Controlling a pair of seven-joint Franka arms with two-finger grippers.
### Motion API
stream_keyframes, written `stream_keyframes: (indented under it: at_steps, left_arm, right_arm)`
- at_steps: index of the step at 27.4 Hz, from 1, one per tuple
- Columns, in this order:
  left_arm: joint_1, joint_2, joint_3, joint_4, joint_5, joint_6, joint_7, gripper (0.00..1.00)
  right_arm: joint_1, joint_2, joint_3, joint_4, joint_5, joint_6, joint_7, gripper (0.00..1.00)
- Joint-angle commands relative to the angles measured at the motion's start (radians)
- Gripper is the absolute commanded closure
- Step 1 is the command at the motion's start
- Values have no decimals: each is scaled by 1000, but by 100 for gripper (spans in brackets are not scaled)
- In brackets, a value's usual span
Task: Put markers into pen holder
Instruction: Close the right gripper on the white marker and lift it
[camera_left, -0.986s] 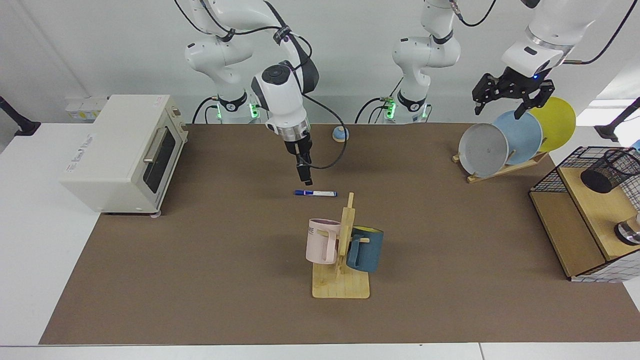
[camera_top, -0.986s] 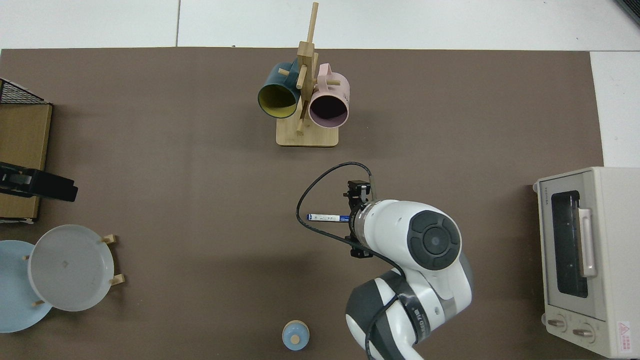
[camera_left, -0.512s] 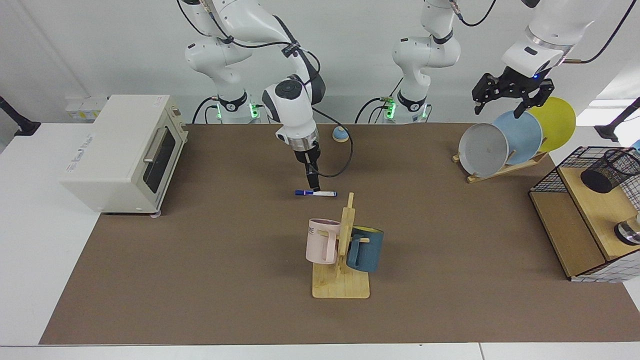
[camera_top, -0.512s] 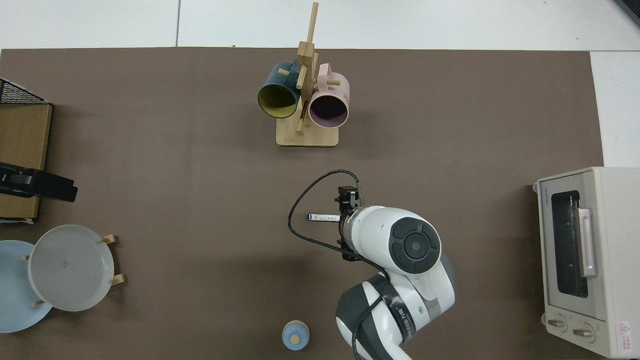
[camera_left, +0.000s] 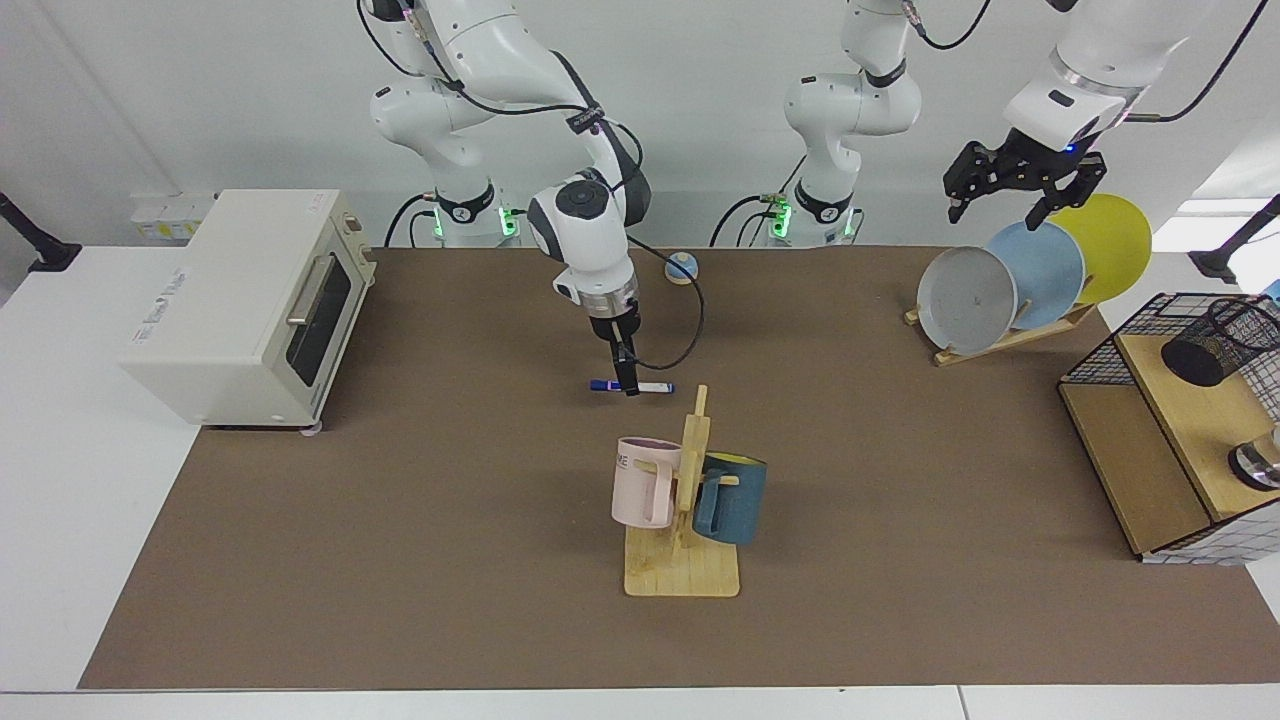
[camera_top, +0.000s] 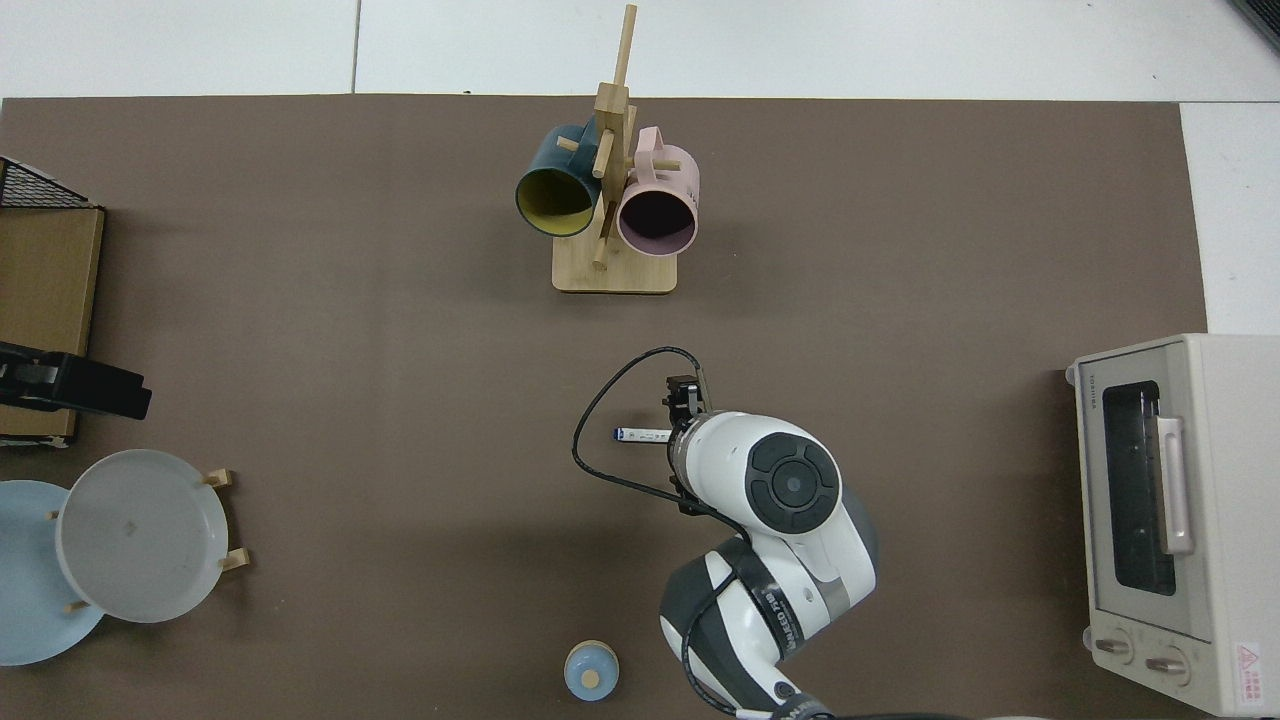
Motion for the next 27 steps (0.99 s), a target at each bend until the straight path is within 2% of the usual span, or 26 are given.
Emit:
stream_keyframes:
  at_steps: [1,11,16,27]
  left_arm:
    - [6,-31,2,-37,-5,-5,-10,0]
    - [6,-31,2,-37,-5,-9,-10,0]
    - [4,-31,2,-37,-5,-11,-10,0]
    - [6,-31,2,-37,-5,-17,-11,0]
  right_arm:
    - [-3,24,-2,0,-31,45,31,2]
    - [-1,59,-5,6,-61,59,31,2]
    - [0,70,-5,20,-123,45,34,3]
    - [6,82,-7,38,-127,21,35,8]
